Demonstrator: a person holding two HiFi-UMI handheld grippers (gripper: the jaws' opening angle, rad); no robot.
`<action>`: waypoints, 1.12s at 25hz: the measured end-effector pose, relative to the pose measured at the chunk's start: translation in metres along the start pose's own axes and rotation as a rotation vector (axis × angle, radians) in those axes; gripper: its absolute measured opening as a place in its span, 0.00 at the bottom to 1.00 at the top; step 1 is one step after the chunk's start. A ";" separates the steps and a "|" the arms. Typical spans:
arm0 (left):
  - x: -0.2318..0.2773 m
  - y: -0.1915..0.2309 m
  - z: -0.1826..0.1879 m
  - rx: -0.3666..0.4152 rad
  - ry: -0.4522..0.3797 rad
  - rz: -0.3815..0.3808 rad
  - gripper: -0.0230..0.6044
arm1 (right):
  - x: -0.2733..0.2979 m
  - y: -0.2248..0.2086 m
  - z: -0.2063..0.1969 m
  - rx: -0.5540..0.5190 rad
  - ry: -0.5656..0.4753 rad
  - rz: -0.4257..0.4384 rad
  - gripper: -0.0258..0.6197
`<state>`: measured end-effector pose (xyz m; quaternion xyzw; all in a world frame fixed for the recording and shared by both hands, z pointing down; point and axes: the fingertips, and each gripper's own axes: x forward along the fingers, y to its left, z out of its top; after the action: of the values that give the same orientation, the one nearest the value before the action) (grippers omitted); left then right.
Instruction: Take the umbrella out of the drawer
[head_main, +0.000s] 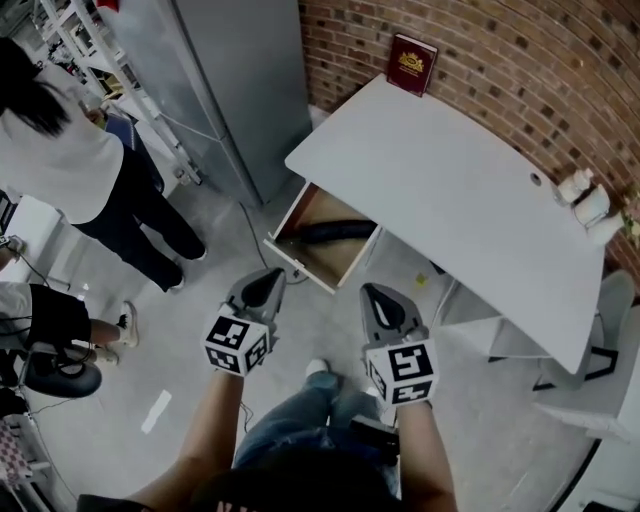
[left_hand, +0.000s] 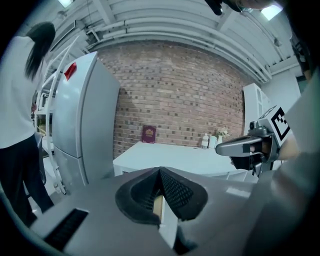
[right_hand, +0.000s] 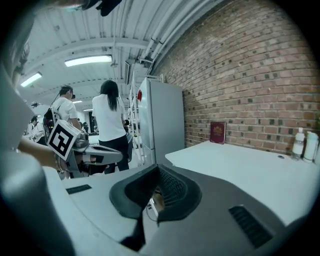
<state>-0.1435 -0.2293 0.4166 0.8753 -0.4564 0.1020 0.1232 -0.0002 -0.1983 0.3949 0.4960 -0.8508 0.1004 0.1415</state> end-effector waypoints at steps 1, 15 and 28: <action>0.007 0.005 -0.006 0.002 0.011 -0.002 0.03 | 0.006 -0.002 -0.005 0.015 0.011 -0.002 0.03; 0.105 0.055 -0.090 0.075 0.180 -0.023 0.21 | 0.080 -0.045 -0.124 0.144 0.194 -0.077 0.03; 0.215 0.084 -0.172 0.217 0.312 -0.121 0.31 | 0.166 -0.065 -0.191 0.145 0.238 -0.008 0.03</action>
<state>-0.1029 -0.3888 0.6527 0.8829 -0.3646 0.2773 0.1031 0.0057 -0.3063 0.6333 0.4927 -0.8167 0.2192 0.2053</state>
